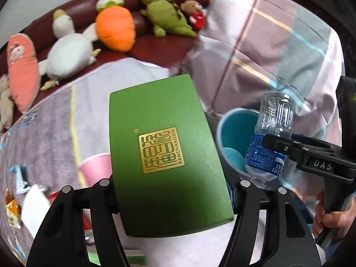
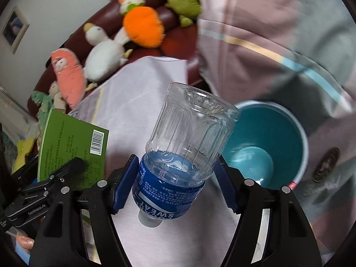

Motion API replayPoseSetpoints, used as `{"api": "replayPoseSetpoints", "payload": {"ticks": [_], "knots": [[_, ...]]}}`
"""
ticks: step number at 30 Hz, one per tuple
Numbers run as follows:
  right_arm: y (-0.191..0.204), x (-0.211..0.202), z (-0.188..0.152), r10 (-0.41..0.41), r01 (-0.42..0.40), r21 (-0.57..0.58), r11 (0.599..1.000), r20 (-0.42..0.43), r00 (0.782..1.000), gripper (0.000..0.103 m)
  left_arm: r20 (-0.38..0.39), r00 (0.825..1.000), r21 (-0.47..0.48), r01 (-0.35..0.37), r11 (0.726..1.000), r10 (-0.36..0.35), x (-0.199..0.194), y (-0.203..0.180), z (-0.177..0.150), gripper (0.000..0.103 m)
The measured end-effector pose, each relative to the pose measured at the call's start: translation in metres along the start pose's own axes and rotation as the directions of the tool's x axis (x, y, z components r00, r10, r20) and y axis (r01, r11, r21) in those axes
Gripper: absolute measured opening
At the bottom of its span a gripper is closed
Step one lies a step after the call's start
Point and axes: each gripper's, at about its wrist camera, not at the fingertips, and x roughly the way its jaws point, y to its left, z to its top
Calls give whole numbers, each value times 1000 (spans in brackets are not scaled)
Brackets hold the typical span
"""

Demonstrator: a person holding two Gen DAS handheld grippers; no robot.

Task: Collect trash
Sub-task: 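Carry both items to the teal bin and open both tools to drop them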

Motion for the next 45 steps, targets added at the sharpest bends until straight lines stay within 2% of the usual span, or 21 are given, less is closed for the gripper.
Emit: {"api": "replayPoseSetpoints", "payload": {"ticks": [5, 13, 14, 16, 22, 30, 35, 38, 40, 45], "knots": [[-32, 5, -4, -34, 35, 35, 999, -15, 999, 66, -22, 1000, 60, 23, 998, -22, 22, -36, 8, 66], [-70, 26, 0, -94, 97, 63, 993, -57, 994, 66, -46, 998, 91, 43, 995, -39, 56, -58, 21, 66], [-73, 28, 1, -109, 113, 67, 991, -55, 993, 68, -50, 998, 97, 42, 994, -37, 60, -60, 23, 66], [-77, 30, 3, -124, 129, 80, 988, -56, 991, 78, -61, 997, 102, 44, 994, -38, 68, -61, 26, 66], [-85, 32, 3, -127, 133, 95, 987, -67, 990, 78, -90, 995, 122, 55, 991, -44, 88, -67, 29, 66], [-101, 19, -6, -202, 206, 155, 966, -42, 979, 78, -118, 986, 159, 133, 978, -115, 112, -93, 36, 66], [-114, 14, -11, -247, 254, 175, 951, -56, 967, 78, -137, 977, 196, 188, 963, -163, 128, -117, 38, 68], [-121, 9, -13, -268, 274, 188, 943, -57, 962, 78, -140, 981, 226, 161, 961, -132, 135, -127, 35, 71], [-122, 6, -14, -277, 283, 190, 940, -58, 959, 78, -143, 983, 244, 144, 959, -111, 137, -131, 34, 77], [-120, 3, -14, -290, 296, 182, 938, -58, 955, 78, -148, 983, 238, 145, 960, -112, 134, -127, 31, 79]]}}
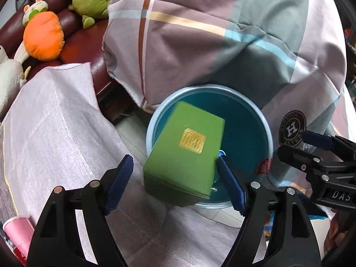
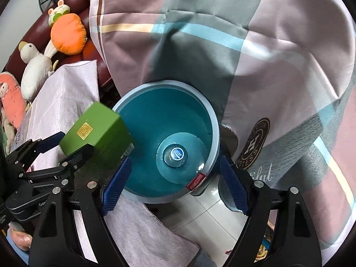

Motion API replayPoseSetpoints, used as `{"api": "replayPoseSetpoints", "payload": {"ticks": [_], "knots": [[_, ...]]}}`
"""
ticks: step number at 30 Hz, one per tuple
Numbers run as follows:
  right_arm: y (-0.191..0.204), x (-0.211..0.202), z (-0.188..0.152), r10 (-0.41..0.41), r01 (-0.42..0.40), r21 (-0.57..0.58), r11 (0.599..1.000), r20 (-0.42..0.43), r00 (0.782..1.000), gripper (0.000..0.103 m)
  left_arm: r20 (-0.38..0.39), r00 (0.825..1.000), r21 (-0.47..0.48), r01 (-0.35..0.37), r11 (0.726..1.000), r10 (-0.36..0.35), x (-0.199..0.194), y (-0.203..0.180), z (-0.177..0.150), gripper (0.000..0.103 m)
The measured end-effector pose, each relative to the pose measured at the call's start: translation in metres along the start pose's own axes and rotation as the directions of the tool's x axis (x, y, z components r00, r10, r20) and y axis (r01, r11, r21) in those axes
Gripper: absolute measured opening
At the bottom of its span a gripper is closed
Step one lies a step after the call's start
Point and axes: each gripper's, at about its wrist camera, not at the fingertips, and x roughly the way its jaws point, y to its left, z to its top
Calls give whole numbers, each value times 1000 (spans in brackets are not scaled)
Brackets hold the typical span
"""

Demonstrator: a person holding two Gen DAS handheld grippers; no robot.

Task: Collect trash
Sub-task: 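Carry both items to the teal bin and open both tools to drop them, then grasp the Swisse jar with the left tool while the right tool grasps the green medicine box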

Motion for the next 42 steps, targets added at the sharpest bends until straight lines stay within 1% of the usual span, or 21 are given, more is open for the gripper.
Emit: {"api": "replayPoseSetpoints", "payload": {"ticks": [5, 11, 14, 17, 19, 21, 25, 30, 34, 36, 40, 42], "knots": [[6, -4, -2, -4, 4, -8, 1000, 1, 1000, 78, 15, 1000, -14, -16, 1000, 16, -13, 8, -8, 79], [16, -20, -8, 4, -4, -25, 1000, 10, 1000, 79, 34, 999, -55, -19, 998, 21, -38, 22, -22, 79], [25, -33, -14, 20, -19, -35, 999, 18, 1000, 82, 37, 999, -78, -27, 997, 30, -53, 31, -34, 79], [37, -45, -21, 39, -37, -62, 997, 30, 999, 82, 46, 998, -113, -29, 993, 34, -73, 43, -51, 79], [48, -54, -26, 56, -53, -86, 995, 36, 998, 82, 55, 997, -131, -40, 991, 48, -87, 50, -64, 79], [58, -61, -32, 69, -64, -111, 992, 38, 997, 82, 56, 996, -151, -56, 987, 65, -103, 60, -83, 79], [84, -74, -46, 99, -93, -172, 981, 27, 995, 83, 64, 993, -173, -83, 981, 95, -127, 74, -113, 79], [120, -86, -70, 138, -133, -265, 955, -1, 990, 84, 74, 990, -223, -102, 969, 121, -160, 96, -152, 79], [155, -93, -95, 170, -173, -357, 918, -40, 985, 84, 82, 984, -248, -132, 960, 156, -186, 108, -184, 79], [169, -95, -107, 176, -185, -396, 899, -58, 983, 84, 78, 981, -272, -152, 950, 179, -197, 116, -204, 79], [194, -96, -129, 187, -207, -459, 864, -89, 978, 84, 52, 978, -359, -172, 917, 204, -212, 135, -242, 79], [204, -94, -139, 190, -218, -485, 847, -108, 976, 84, 25, 977, -410, -183, 894, 212, -216, 142, -263, 79]]}}
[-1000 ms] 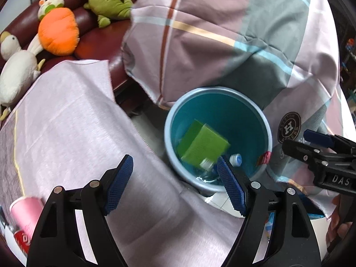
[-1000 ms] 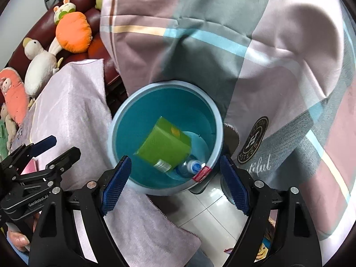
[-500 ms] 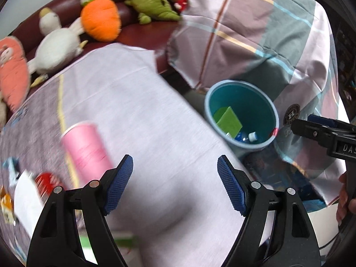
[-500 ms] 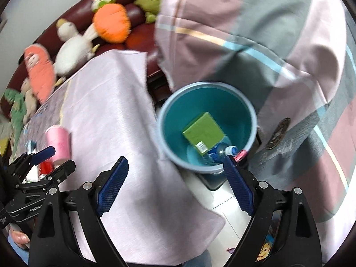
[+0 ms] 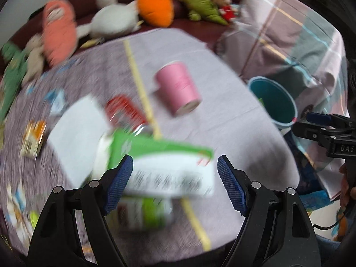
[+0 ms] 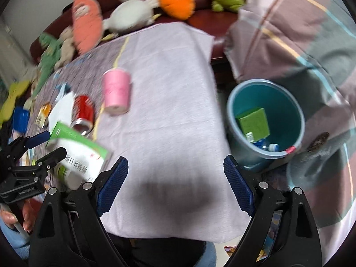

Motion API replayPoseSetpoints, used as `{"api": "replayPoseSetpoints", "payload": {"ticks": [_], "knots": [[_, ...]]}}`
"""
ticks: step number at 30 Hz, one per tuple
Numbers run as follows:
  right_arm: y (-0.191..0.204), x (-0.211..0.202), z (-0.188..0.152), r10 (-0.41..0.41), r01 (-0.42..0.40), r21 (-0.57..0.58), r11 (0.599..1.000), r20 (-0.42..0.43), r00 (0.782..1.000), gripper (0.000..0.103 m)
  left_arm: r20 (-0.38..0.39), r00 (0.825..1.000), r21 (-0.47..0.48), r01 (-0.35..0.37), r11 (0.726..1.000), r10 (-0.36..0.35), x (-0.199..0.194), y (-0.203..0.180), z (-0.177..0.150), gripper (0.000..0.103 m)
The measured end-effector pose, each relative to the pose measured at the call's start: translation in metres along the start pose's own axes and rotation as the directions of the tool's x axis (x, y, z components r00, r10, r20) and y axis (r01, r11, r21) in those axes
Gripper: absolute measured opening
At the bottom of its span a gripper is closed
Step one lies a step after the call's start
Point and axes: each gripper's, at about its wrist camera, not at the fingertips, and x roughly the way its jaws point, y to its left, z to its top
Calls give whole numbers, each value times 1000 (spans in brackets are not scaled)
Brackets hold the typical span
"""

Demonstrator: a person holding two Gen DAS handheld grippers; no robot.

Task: Collect trash
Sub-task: 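Grasp the Swisse jar with the left tool while the right tool grasps the green medicine box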

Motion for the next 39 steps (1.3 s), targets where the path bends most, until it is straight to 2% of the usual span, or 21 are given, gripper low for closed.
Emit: {"api": "replayPoseSetpoints", "payload": {"ticks": [4, 7, 9, 12, 14, 17, 22, 25, 26, 28, 32, 35, 39], "knots": [[25, 12, -11, 37, -39, -66, 997, -36, 999, 84, -53, 998, -108, -28, 994, 22, 2, 25, -34, 79], [41, 17, -18, 49, -55, -115, 992, -55, 997, 84, -81, 997, -187, -23, 982, 8, 4, 38, -52, 79], [45, 19, -20, 56, -64, -130, 989, -62, 996, 84, -94, 996, -264, -17, 964, -9, 9, 45, -62, 79], [47, 22, -21, 58, -67, -143, 987, -70, 996, 84, -101, 993, -401, 15, 916, -61, 19, 61, -74, 79], [48, 26, -22, 61, -73, -149, 986, -79, 995, 84, -87, 990, -492, 50, 869, -106, 25, 72, -79, 79], [49, 33, -20, 71, -85, -155, 984, -93, 993, 84, -59, 989, -561, 81, 824, -137, 33, 80, -79, 79], [54, 44, -19, 75, -93, -163, 982, -115, 991, 84, -49, 990, -588, 80, 805, -134, 48, 82, -65, 79], [58, 49, -18, 73, -95, -174, 980, -126, 989, 84, -63, 990, -562, 67, 824, -124, 59, 79, -59, 78], [60, 50, -17, 72, -95, -179, 979, -131, 989, 84, -75, 993, -525, 40, 850, -93, 62, 78, -56, 74], [66, 54, -15, 73, -100, -196, 976, -139, 988, 84, -82, 995, -464, 15, 886, -60, 63, 81, -51, 71], [83, 62, -8, 75, -110, -236, 966, -153, 985, 84, -74, 996, -333, -70, 940, 48, 53, 92, -46, 66], [103, 69, -2, 83, -126, -272, 954, -164, 983, 84, -71, 996, -286, -69, 956, 51, 51, 109, -48, 66], [132, 77, 6, 83, -140, -333, 933, -180, 980, 84, -36, 997, -264, -81, 961, 75, 39, 125, -62, 66]]}}
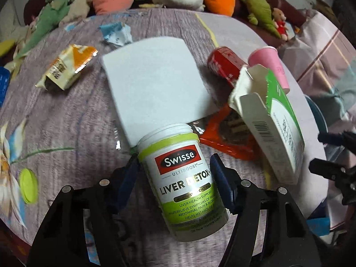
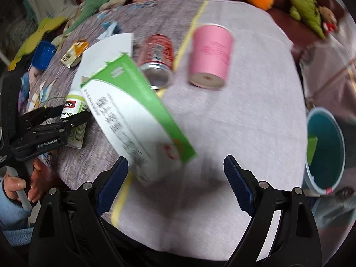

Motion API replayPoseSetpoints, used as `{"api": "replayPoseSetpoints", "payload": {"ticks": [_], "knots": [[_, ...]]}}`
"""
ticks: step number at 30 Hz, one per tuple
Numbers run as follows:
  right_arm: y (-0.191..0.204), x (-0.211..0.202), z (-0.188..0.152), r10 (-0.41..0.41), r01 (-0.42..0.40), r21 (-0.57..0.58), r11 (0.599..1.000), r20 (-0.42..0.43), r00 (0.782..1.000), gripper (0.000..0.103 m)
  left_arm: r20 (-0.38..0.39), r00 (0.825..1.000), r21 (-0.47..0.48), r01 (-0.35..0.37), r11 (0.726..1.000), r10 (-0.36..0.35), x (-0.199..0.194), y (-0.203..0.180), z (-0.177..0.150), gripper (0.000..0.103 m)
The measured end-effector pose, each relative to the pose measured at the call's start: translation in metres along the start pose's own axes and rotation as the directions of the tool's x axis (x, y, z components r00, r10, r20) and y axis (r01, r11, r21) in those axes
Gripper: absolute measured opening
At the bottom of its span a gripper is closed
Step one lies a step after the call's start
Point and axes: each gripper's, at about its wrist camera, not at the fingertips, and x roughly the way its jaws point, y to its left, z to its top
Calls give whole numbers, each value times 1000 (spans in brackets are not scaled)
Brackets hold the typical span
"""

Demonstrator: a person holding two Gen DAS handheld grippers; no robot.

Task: Collect trash
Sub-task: 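Grasp the Swisse jar with the left tool while the right tool grasps the green medicine box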

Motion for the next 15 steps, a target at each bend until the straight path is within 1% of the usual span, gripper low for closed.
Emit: {"api": "replayPoseSetpoints", "payload": {"ticks": [5, 9, 11, 12, 15], "knots": [[25, 13, 22, -7, 4, -83, 997, -28, 1000, 84, 0, 1000, -20, 29, 999, -29, -3, 12, -3, 69], [38, 28, 32, -18, 8, -149, 989, -68, 998, 84, -12, 998, -58, 61, 996, -62, 1, 19, -5, 76], [42, 36, 35, -31, 16, -173, 985, -83, 996, 85, -20, 996, -70, 83, 994, -85, 3, 22, -8, 77], [41, 40, 37, -32, 15, -179, 984, -89, 996, 85, -26, 996, -71, 89, 994, -91, 5, 23, -10, 77], [36, 57, 39, -9, -14, -161, 987, -142, 990, 85, -48, 994, -74, 99, 992, -103, 11, 22, -13, 77]]}}
